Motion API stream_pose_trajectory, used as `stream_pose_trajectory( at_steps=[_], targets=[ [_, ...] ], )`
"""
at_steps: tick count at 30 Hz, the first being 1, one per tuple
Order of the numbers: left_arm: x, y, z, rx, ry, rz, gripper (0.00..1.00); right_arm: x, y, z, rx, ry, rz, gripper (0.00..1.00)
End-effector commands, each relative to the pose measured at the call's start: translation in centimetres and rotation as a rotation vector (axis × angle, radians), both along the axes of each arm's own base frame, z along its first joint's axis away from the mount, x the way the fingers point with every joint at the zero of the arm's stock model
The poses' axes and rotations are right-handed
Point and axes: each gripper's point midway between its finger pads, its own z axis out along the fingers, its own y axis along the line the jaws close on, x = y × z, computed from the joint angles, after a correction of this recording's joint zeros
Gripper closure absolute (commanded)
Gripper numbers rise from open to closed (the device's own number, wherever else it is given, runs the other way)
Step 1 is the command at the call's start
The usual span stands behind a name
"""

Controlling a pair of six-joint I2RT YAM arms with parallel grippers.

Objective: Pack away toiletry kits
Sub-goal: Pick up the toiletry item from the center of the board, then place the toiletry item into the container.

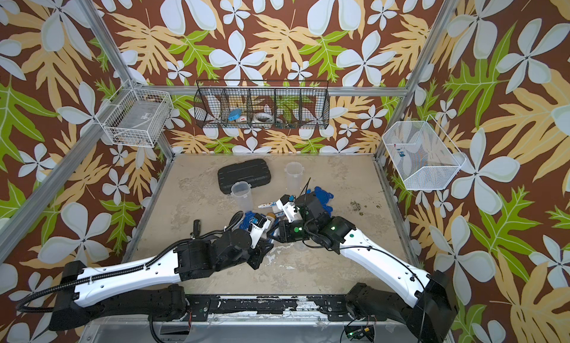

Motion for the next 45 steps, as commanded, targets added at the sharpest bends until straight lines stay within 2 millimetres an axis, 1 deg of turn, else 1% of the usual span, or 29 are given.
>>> stream_pose_trajectory(
  at_steps=[1, 2, 4, 5, 6, 7, 8, 9, 10, 12, 14, 15, 18, 20, 24, 27, 31, 37, 42, 45],
  targets=[
    [0.2, -0.6, 1.2, -0.039, -0.027, -0.010, 0.85, 0.6, 0.0, 0.5, 0.001, -0.040, -0.014, 0.81],
    [0.2, -0.6, 1.2, -0.038, -0.027, -0.010, 0.80, 0.7, -0.1, 0.8, 0.000, -0.048, -0.017, 0.84],
    [0.2, -0.4, 1.0, -0.033, -0.026, -0.004, 0.74, 0.8, -0.3, 1.2, -0.007, -0.065, -0.027, 0.88],
    [0.1, -0.2, 0.9, -0.035, -0.022, 0.001, 0.67, 1.0, -0.6, 1.4, -0.012, -0.074, -0.033, 0.90],
    [0.1, -0.1, 0.8, -0.040, -0.019, 0.007, 0.56, 1.2, -0.8, 1.5, -0.017, -0.081, -0.038, 0.91],
    [0.1, 0.1, 0.8, -0.047, -0.014, 0.014, 0.44, 1.4, -1.3, 1.7, -0.029, -0.092, -0.050, 0.93],
    [0.0, 0.3, 0.7, -0.052, -0.007, 0.018, 0.34, 1.7, -2.0, 1.7, -0.056, -0.105, -0.066, 0.94],
    [0.0, 0.5, 0.6, -0.056, -0.002, 0.027, 0.27, 2.1, -2.8, 1.7, -0.091, -0.126, -0.089, 0.95],
    [0.0, 0.8, 0.4, -0.059, 0.004, 0.041, 0.21, 2.7, -4.0, 1.7, -0.147, -0.155, -0.125, 0.97],
    [0.2, 1.8, -0.2, -0.058, 0.011, 0.081, 0.15, 3.8, -6.6, 1.9, -0.267, -0.233, -0.204, 0.98],
    [0.4, 2.7, -1.2, -0.034, 0.026, 0.124, 0.14, 5.0, -9.0, 2.3, -0.368, -0.318, -0.289, 0.99],
    [0.5, 3.0, -1.8, -0.025, 0.037, 0.141, 0.14, 5.3, -9.7, 2.3, -0.393, -0.344, -0.319, 0.99],
    [0.9, 3.6, -3.1, -0.030, 0.106, 0.189, 0.15, 6.4, -10.6, 2.3, -0.414, -0.410, -0.384, 0.99],
    [1.6, 4.0, -3.6, -0.051, 0.160, 0.231, 0.15, 7.0, -11.1, 2.1, -0.429, -0.437, -0.418, 0.99],
    [2.9, 4.7, -4.3, -0.074, 0.239, 0.306, 0.16, 7.4, -11.5, 0.9, -0.461, -0.465, -0.423, 1.00],
    [3.8, 5.6, -5.2, -0.043, 0.272, 0.349, 0.16, 7.6, -11.9, 0.6, -0.476, -0.492, -0.435, 1.00],
    [4.4, 6.8, -6.1, -0.030, 0.314, 0.384, 0.17, 7.6, -11.7, 0.0, -0.455, -0.513, -0.436, 1.00],
    [5.0, 9.1, -7.4, -0.013, 0.355, 0.426, 0.18, 7.2, -11.3, -0.2, -0.370, -0.549, -0.438, 0.99],
    [5.6, 10.4, -8.2, 0.012, 0.349, 0.442, 0.17, 7.1, -11.2, -0.8, -0.364, -0.553, -0.429, 0.98],
    [5.9, 11.6, -9.0, 0.043, 0.349, 0.466, 0.17, 7.3, -11.3, -0.3, -0.362, -0.585, -0.437, 0.98]
  ],
)
